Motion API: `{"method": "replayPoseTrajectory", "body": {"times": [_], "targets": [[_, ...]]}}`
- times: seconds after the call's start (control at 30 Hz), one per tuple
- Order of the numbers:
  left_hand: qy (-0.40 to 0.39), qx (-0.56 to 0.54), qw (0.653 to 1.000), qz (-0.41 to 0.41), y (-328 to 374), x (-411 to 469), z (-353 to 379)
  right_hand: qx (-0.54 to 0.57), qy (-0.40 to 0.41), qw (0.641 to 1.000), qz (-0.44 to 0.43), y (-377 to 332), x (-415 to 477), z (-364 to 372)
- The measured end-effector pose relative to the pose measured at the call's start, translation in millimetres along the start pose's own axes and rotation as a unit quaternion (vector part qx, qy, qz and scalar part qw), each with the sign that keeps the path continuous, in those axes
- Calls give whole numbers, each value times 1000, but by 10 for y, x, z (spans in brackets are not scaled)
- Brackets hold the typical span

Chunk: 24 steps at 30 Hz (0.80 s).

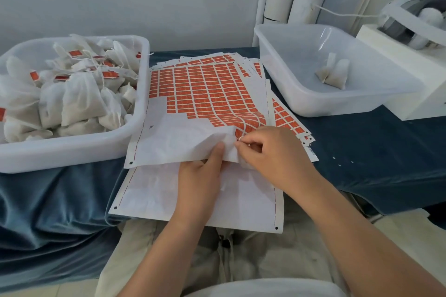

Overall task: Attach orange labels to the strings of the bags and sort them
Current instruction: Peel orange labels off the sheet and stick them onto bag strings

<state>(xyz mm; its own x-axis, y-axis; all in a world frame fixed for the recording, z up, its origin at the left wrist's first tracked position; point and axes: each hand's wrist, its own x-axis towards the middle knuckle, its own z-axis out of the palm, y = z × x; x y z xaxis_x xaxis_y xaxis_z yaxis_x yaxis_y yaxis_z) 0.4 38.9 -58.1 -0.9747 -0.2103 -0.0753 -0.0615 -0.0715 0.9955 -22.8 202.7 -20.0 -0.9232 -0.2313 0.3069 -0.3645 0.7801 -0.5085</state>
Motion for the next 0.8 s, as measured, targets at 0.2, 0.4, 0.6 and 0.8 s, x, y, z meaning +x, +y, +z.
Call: {"method": "replayPoseTrajectory", "body": {"times": [0.2,0.4,0.6,0.8], "targets": [[-17,-1,1000,25,14,-6,-8,6,30,1000,4,-33,10,47],[-2,-2,1000,28,17,-10,-12,55,27,996,63,97,49,-68],[-7,-4,999,47,29,-37,15,81,-26,993,86,25,15,-63],[-16,2,999,43,47,-28,-2,57,-2,997,57,-34,-12,-10]]}}
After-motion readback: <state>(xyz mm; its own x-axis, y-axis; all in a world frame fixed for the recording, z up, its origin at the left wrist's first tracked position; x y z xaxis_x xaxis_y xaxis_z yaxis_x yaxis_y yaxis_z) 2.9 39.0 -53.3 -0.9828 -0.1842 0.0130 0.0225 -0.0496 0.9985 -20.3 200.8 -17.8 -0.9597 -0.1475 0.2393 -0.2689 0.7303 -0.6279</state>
